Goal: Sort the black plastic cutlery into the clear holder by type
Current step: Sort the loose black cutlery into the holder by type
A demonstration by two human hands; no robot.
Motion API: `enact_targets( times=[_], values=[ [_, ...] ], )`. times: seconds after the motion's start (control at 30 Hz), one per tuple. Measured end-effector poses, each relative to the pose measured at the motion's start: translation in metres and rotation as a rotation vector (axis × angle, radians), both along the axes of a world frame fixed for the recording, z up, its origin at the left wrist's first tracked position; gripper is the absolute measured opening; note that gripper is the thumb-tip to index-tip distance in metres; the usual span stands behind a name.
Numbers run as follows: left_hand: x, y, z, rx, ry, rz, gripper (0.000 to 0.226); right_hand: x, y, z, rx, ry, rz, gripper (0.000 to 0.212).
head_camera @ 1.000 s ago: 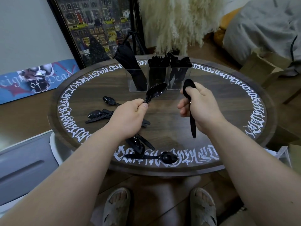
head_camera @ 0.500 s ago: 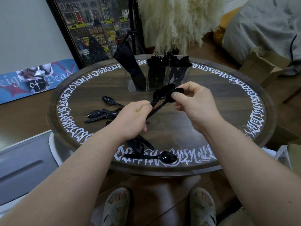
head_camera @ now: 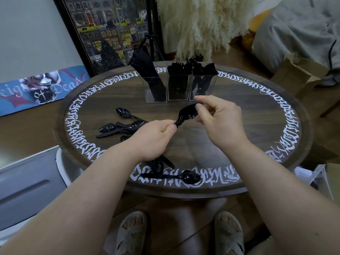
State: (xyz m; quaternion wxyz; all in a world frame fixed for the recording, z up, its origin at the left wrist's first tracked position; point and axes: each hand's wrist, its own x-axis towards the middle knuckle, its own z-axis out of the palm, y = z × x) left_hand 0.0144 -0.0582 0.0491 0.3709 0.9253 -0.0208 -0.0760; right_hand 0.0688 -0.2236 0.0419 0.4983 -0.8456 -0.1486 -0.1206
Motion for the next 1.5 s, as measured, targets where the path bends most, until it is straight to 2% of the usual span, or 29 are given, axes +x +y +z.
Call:
enact_targets(
  times=[0.07,0.13,0.33,0.43,0.5,0.6,0.77,0.83,0.97,1.03,1.07,1.17,1.3,1.4,1.5],
  values=[
    [0.0,0.0,0.0,-0.006,0.019,0.005,0.031,-0.001,0.001,-0.002,-0.018,-0.078,-0.008,0.026],
    [-0.001,-0.001,0.001,0.003,0.008,0.017,0.032,0.0,0.001,-0.004,-0.049,-0.158,-0.003,0.027],
    [-0.002,-0.001,0.008,0.049,-0.177,0.127,0.028,0.005,-0.003,-0.01,-0.243,-0.268,-0.015,0.026],
    [-0.004,0.0,0.01,0.027,-0.198,0.104,0.03,0.006,-0.001,-0.008,-0.227,-0.189,0.002,0.029],
    [-0.003,0.001,0.009,0.025,-0.157,0.076,0.032,0.006,-0.001,-0.005,-0.116,-0.094,-0.001,0.029],
    [-0.002,0.002,0.006,0.044,-0.1,0.067,0.034,0.004,-0.001,-0.004,-0.016,-0.059,-0.024,0.021],
    [-0.001,0.003,0.006,0.133,-0.122,0.084,0.036,0.003,-0.002,-0.007,-0.034,0.003,0.014,0.022],
    [-0.002,0.001,0.007,0.144,-0.171,0.11,0.037,0.004,-0.002,-0.003,0.07,0.127,0.02,0.024],
    [-0.002,-0.002,0.007,0.099,-0.211,0.124,0.037,0.001,-0.001,0.008,0.519,0.431,0.094,0.018],
    [-0.003,-0.005,0.005,0.083,-0.229,0.106,0.038,-0.001,-0.002,0.009,0.665,0.506,0.13,0.02],
    [-0.003,-0.007,0.003,0.094,-0.247,0.094,0.038,-0.003,-0.003,0.01,0.675,0.509,0.136,0.02],
    [-0.002,-0.016,0.001,0.163,-0.325,0.096,0.04,-0.007,-0.01,0.017,0.572,0.417,0.089,0.023],
    [0.01,-0.021,0.01,0.21,-0.459,0.165,0.049,0.007,-0.031,0.036,0.523,0.232,-0.088,0.029],
    [0.033,-0.017,0.026,0.287,-0.495,0.171,0.054,0.03,-0.05,0.057,0.434,-0.004,-0.242,0.025],
    [0.068,-0.015,0.047,0.341,-0.523,0.167,0.053,0.06,-0.064,0.079,0.218,-0.245,-0.333,0.022]
  ],
)
